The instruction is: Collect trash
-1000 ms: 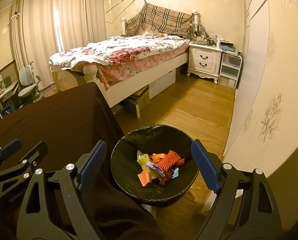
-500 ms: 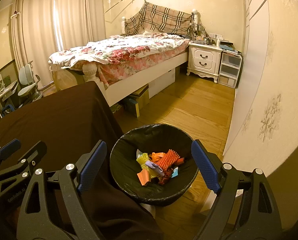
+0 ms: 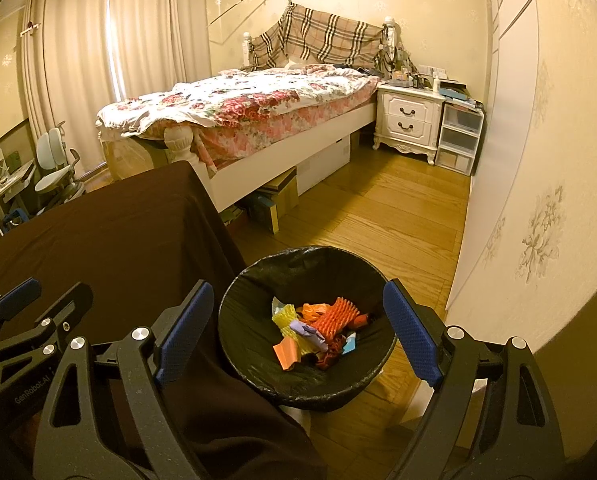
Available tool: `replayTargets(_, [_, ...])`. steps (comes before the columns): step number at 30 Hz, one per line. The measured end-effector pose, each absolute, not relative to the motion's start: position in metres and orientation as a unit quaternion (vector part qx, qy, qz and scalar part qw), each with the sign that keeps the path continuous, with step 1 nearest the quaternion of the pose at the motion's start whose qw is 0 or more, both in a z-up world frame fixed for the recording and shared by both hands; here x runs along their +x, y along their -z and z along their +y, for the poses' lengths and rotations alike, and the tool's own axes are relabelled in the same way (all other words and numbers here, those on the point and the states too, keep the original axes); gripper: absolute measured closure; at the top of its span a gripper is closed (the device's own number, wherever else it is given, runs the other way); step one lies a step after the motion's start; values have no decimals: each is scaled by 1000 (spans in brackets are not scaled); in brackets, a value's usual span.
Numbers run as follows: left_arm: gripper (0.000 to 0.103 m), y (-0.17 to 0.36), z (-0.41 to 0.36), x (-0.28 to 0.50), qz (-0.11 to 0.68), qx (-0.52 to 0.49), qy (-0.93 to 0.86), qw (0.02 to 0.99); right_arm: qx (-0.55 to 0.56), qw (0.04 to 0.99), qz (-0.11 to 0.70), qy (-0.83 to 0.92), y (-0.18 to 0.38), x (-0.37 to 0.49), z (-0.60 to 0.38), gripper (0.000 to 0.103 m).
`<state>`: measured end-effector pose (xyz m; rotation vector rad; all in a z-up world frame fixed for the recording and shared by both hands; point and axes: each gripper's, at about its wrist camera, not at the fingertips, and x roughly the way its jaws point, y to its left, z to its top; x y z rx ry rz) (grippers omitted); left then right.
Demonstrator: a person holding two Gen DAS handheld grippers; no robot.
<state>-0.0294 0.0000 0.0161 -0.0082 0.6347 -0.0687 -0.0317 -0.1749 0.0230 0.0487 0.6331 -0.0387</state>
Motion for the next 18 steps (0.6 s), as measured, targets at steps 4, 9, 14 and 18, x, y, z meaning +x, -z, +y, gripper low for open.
replayTargets(4, [18, -16, 0, -30, 312, -4, 34, 949, 24, 950, 311, 19, -23, -32, -175, 18])
replayTargets(9, [18, -17, 0, -29, 312, -4, 34, 949, 24, 950, 312, 19, -23, -32, -175, 18])
replayTargets(14, [18, -17, -1, -30, 313, -4, 34, 949, 23, 950, 312, 19, -23, -32, -175, 18])
replayTargets(18, [18, -17, -1, -30, 312, -3, 34, 949, 23, 950, 312, 19, -23, -32, -175, 18])
